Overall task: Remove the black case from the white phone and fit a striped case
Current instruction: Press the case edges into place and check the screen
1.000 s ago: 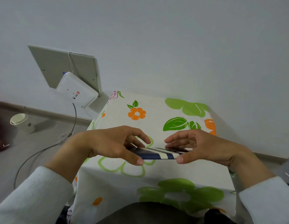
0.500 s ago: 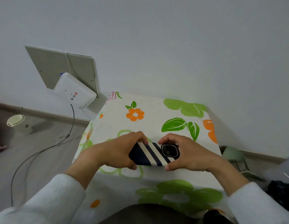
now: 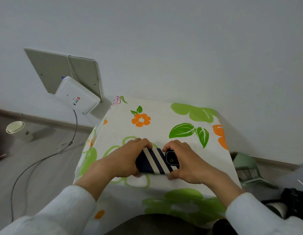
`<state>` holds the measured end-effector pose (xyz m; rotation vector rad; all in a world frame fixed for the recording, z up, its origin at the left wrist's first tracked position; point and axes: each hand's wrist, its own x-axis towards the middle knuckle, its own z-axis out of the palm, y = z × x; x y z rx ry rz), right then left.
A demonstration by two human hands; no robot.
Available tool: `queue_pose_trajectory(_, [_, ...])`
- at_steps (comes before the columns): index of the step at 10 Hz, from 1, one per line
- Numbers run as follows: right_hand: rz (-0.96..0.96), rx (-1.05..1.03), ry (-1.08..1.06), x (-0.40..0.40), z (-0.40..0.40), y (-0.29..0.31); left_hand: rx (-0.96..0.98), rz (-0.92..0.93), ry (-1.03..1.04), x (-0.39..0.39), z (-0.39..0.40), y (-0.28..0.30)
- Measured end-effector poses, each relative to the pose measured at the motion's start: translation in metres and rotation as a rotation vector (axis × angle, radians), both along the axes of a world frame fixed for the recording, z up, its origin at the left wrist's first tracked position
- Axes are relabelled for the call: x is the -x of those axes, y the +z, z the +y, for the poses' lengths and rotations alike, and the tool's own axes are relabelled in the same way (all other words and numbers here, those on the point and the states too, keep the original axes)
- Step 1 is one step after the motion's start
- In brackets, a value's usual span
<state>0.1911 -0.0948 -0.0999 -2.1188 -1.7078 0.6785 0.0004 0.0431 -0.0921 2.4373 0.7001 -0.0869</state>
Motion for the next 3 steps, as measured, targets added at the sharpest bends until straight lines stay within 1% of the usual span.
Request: queue_pose_trajectory(3, [-0.031, 0.041, 0.011, -0.0017, 0.0016, 0.0012, -0.002, 0.022, -0.007, 0.0016, 0.0004, -0.0009])
